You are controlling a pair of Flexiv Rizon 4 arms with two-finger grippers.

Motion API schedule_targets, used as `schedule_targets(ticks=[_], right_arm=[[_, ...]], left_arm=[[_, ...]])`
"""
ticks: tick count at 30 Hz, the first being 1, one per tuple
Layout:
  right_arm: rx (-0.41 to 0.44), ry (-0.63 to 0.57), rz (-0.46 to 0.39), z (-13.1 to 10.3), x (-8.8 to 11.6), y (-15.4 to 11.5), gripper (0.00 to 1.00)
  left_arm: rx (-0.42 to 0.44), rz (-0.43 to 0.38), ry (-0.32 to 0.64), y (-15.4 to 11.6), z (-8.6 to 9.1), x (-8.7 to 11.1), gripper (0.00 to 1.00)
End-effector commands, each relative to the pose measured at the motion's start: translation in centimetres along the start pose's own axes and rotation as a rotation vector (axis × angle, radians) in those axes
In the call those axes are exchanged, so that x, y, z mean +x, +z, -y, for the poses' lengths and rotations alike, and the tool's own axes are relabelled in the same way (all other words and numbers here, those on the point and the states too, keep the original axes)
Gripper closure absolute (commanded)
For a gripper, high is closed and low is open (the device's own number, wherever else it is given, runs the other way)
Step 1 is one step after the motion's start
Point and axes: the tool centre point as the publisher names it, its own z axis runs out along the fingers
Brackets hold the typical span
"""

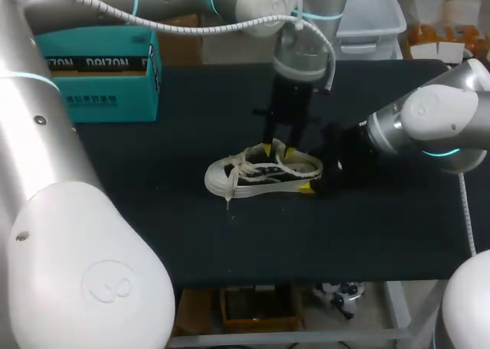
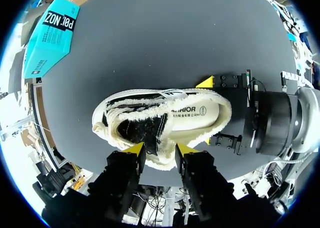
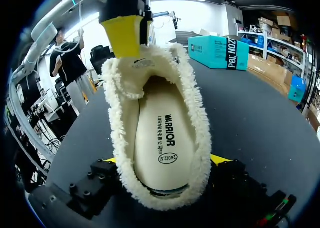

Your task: Open the shoe tongue, take the insole out of the shoe, put the insole back into the shoe, and pack the shoe into the shoebox

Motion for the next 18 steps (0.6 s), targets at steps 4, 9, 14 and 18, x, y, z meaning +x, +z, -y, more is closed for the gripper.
schedule_targets(ticks=[4, 9, 14, 18], right_arm=[[-0.003, 0.000, -0.001, 0.7, 0.1, 0.5, 1.00], [-0.003, 0.000, -0.001, 0.7, 0.1, 0.5, 1.00], [-0.003, 0.000, -0.001, 0.7, 0.1, 0.5, 1.00], [-0.003, 0.000, -0.001, 0.7, 0.1, 0.5, 1.00]], left_arm=[[-0.017, 0.086, -0.006, 0.7, 0.4, 0.5, 0.59], [-0.017, 0.108, -0.025, 1.1, 0.5, 0.3, 0.63], [0.000, 0.137, -0.048, 1.4, 0.3, 0.1, 0.77], [0.003, 0.134, -0.049, 1.5, 0.1, -0.5, 1.00]])
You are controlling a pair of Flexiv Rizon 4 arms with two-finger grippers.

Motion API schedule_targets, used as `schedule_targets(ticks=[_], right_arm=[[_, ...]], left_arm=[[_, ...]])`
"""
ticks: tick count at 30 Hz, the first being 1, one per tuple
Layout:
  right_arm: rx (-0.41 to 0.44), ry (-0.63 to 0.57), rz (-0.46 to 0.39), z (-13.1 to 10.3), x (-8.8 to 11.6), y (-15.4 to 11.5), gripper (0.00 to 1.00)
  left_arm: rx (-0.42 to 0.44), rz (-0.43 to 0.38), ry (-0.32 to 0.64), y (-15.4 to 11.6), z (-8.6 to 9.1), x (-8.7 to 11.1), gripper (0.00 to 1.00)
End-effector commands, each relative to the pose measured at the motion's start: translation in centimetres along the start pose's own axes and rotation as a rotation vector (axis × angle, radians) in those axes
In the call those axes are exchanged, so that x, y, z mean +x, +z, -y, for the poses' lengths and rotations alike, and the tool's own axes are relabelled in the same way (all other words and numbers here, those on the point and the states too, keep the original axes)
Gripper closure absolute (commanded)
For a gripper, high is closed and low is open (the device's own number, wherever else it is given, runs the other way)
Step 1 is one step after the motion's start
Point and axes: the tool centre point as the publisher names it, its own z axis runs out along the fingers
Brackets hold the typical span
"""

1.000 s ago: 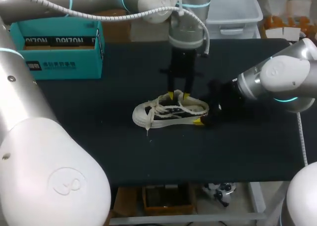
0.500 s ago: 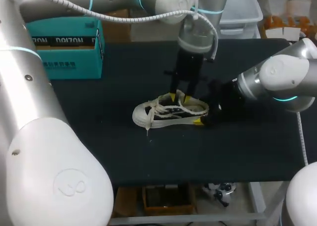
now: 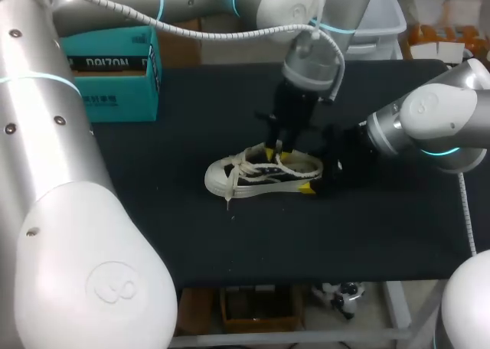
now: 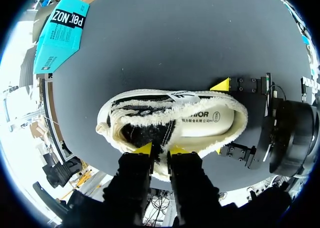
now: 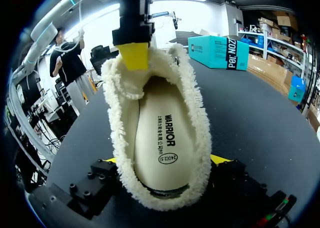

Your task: Open the shoe tongue, take the insole out of the shoe, put the insole back into the shoe, and pack the shoe into the shoebox

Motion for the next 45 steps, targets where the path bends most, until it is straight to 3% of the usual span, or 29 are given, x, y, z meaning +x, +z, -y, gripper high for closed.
schedule_targets(ticks=[1, 8, 14, 18, 25, 33, 42, 45], right_arm=[[-0.003, 0.000, -0.002, 0.7, 0.1, 0.5, 1.00], [-0.003, 0.000, -0.002, 0.7, 0.1, 0.5, 1.00], [-0.003, 0.000, -0.002, 0.7, 0.1, 0.5, 1.00], [-0.003, 0.000, -0.002, 0.7, 0.1, 0.5, 1.00], [-0.003, 0.000, -0.002, 0.7, 0.1, 0.5, 1.00], [-0.003, 0.000, -0.002, 0.7, 0.1, 0.5, 1.00], [-0.003, 0.000, -0.002, 0.7, 0.1, 0.5, 1.00], [-0.003, 0.000, -0.002, 0.7, 0.1, 0.5, 1.00]], left_arm=[[0.009, 0.010, 0.000, 0.1, -0.4, -0.3, 1.00], [0.045, -0.080, 0.009, -0.1, -1.1, -3.0, 1.00], [0.110, -0.248, 0.012, 0.1, -1.8, -6.5, 1.00], [0.124, -0.357, 0.013, 1.3, -1.5, -8.9, 1.00], [0.143, -0.506, 0.017, 3.3, -0.5, -11.4, 1.00], [0.131, -0.558, 0.018, 4.3, 0.6, -12.3, 1.00], [0.126, -0.566, 0.093, 3.7, 0.4, -11.5, 1.00], [0.130, -0.557, 0.137, 3.0, -0.1, -10.8, 0.84]])
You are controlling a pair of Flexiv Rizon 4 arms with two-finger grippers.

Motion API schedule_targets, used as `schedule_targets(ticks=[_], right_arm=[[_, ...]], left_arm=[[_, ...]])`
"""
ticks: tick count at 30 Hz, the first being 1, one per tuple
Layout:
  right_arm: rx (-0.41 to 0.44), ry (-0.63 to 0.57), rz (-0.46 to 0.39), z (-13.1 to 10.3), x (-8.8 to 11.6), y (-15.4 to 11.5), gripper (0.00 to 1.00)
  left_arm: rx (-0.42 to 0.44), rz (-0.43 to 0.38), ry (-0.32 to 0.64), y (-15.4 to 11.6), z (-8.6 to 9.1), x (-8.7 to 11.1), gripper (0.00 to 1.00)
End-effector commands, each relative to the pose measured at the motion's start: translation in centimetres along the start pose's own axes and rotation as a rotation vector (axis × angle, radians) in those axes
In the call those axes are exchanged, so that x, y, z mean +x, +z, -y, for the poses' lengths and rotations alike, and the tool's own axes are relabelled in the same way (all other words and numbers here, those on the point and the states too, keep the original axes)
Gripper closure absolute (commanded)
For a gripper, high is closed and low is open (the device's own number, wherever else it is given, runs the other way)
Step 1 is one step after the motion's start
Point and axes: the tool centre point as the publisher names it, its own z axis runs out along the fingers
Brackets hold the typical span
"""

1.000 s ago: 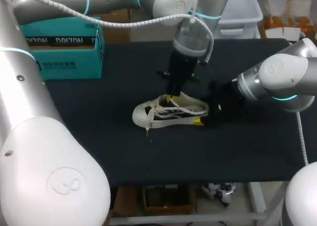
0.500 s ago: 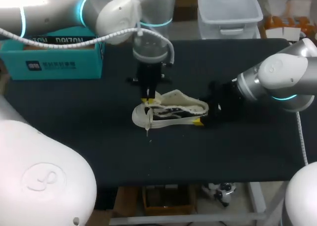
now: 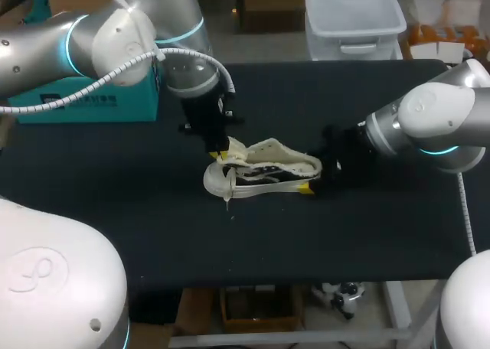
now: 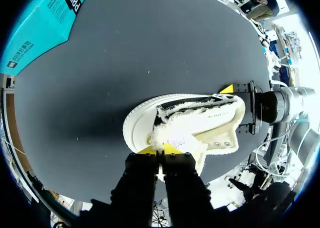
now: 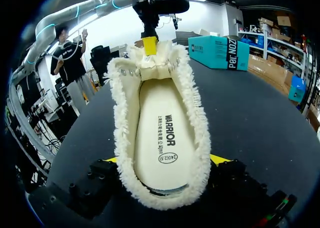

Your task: Open the shoe tongue, take the insole out of the shoe, put the insole back into the shoe, and pack the shoe into the shoebox

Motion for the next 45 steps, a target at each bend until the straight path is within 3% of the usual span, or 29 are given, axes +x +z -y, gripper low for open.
schedule_targets(ticks=[1, 2, 3, 5, 6, 14, 19, 22, 27, 30, 35, 36, 38, 39, 45], right_arm=[[-0.003, -0.001, -0.001, 0.8, 0.0, 0.3, 1.00], [-0.003, -0.001, -0.001, 0.8, 0.0, 0.3, 1.00], [-0.003, -0.001, -0.001, 0.8, 0.0, 0.3, 1.00], [-0.003, -0.001, -0.001, 0.8, 0.0, 0.3, 1.00], [-0.003, -0.001, -0.001, 0.8, 0.0, 0.3, 1.00], [-0.003, -0.001, -0.001, 0.8, 0.0, 0.3, 1.00], [-0.003, -0.001, -0.001, 0.8, 0.0, 0.3, 1.00], [-0.003, -0.001, -0.001, 0.8, 0.0, 0.3, 1.00], [-0.003, -0.001, -0.001, 0.8, 0.0, 0.3, 1.00], [-0.003, -0.001, -0.001, 0.8, 0.0, 0.3, 1.00], [-0.003, -0.001, -0.001, 0.8, 0.0, 0.3, 1.00], [-0.003, -0.001, -0.001, 0.8, 0.0, 0.3, 1.00], [-0.003, -0.001, -0.001, 0.8, 0.0, 0.3, 1.00], [-0.003, -0.001, -0.001, 0.8, 0.0, 0.3, 1.00], [-0.003, -0.001, -0.001, 0.8, 0.0, 0.3, 1.00]], left_arm=[[-0.002, -0.048, 0.031, -0.4, -0.5, 0.0, 0.79], [-0.002, -0.048, 0.031, -0.4, -0.5, 0.0, 0.79], [-0.004, -0.047, 0.053, -0.7, -0.7, 0.5, 0.66], [-0.008, -0.048, 0.079, -1.3, -0.9, 0.9, 0.62], [-0.009, -0.048, 0.085, -1.4, -1.0, 0.9, 0.55], [0.016, -0.047, 0.206, -4.6, -1.9, 2.5, 0.48], [0.036, -0.037, 0.314, -7.8, -2.5, 4.0, 0.57], [0.035, -0.024, 0.396, -8.7, -2.4, 4.8, 1.00], [0.015, 0.005, 0.615, -8.6, -1.9, 6.3, 1.00], [-0.004, 0.033, 0.814, -8.2, -1.7, 7.3, 1.00], [-0.008, 0.044, 1.003, -7.6, -1.3, 8.4, 1.00], [-0.028, 0.045, 1.083, -7.4, -1.1, 8.6, 1.00], [-0.093, 0.127, 1.244, -6.8, -0.6, 9.0, 1.00], [-0.086, 0.176, 1.232, -6.5, -0.2, 9.4, 1.00], [-0.086, 0.176, 1.232, -6.5, -0.2, 9.4, 1.00]])
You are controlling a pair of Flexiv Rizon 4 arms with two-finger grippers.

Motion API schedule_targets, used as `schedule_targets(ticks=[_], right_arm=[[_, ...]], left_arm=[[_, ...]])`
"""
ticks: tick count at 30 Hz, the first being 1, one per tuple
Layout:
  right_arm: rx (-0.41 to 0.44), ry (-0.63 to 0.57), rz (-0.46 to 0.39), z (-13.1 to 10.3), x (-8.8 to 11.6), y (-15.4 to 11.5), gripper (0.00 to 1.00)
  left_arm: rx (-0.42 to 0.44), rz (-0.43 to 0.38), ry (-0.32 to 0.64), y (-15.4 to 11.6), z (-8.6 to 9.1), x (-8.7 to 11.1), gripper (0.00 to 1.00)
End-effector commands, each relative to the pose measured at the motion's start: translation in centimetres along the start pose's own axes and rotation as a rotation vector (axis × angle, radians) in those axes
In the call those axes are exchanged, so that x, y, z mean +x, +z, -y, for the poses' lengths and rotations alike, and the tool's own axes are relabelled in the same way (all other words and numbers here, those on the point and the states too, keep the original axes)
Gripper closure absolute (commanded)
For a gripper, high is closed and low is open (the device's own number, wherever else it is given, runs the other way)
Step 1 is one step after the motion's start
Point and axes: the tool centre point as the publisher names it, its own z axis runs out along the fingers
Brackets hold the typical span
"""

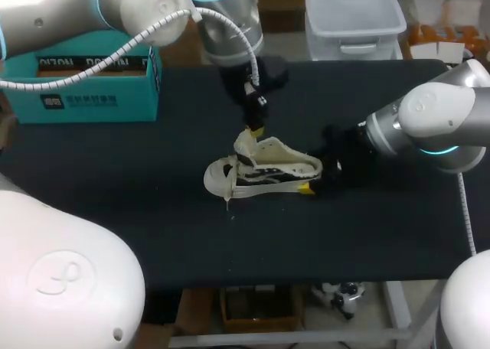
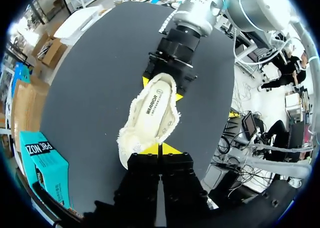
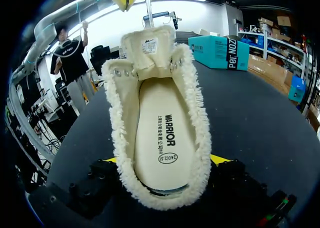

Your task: Open the shoe tongue, take the insole out of the shoe, put the insole back into the shoe, and pack the shoe into the shoebox

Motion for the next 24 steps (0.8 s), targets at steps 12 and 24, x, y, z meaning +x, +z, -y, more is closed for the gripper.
schedule_targets(ticks=[12, 24], right_arm=[[-0.002, 0.000, -0.001, 0.7, 0.0, 0.3, 1.00], [-0.002, 0.000, -0.001, 0.7, 0.0, 0.3, 1.00]], left_arm=[[-0.107, 0.004, 0.249, 3.3, 0.9, -0.7, 1.00], [0.008, -0.013, 0.341, 7.2, 1.5, -1.6, 1.00]])
